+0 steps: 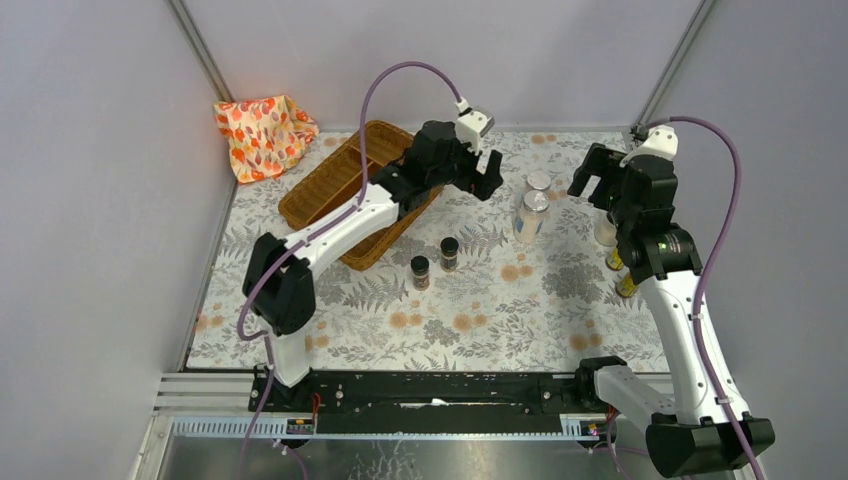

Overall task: Organize the condiment bottles
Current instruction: Pick up the bottle from the center of the board.

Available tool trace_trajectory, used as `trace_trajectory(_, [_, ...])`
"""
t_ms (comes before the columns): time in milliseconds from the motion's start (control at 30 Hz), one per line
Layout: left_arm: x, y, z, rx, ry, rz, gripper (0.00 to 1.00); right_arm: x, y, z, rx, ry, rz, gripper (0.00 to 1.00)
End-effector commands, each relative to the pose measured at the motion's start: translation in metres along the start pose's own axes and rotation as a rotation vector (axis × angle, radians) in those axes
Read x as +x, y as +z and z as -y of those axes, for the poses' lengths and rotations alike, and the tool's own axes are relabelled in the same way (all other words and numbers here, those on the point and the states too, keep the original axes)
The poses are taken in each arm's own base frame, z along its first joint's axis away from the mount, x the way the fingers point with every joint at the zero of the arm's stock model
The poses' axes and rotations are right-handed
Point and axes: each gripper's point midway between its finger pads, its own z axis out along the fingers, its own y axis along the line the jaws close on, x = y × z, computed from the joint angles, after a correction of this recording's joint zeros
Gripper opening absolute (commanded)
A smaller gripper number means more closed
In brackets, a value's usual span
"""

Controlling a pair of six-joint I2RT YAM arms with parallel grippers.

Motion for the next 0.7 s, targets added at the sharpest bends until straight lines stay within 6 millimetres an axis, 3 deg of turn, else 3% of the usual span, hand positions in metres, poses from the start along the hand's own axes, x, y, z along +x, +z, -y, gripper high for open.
trace_trajectory(0, [-0.025, 0.022, 0.028, 0.155, 0.009, 0.069, 0.99, 0.003, -0.003, 0.003, 0.004, 0.024, 0.020, 1.00])
trace_trajectory(333, [-0.030, 0.049, 0.043, 0.195, -0.002, 0.075, 0.99, 0.013, 0.005, 0.009, 0.039, 0.014, -0.012, 1.00])
trace_trajectory(667, [-0.032, 0.070, 0.041, 0.154, -0.011, 0.072, 0.99, 0.009, 0.003, 0.014, 0.064, 0.009, 0.009, 1.00])
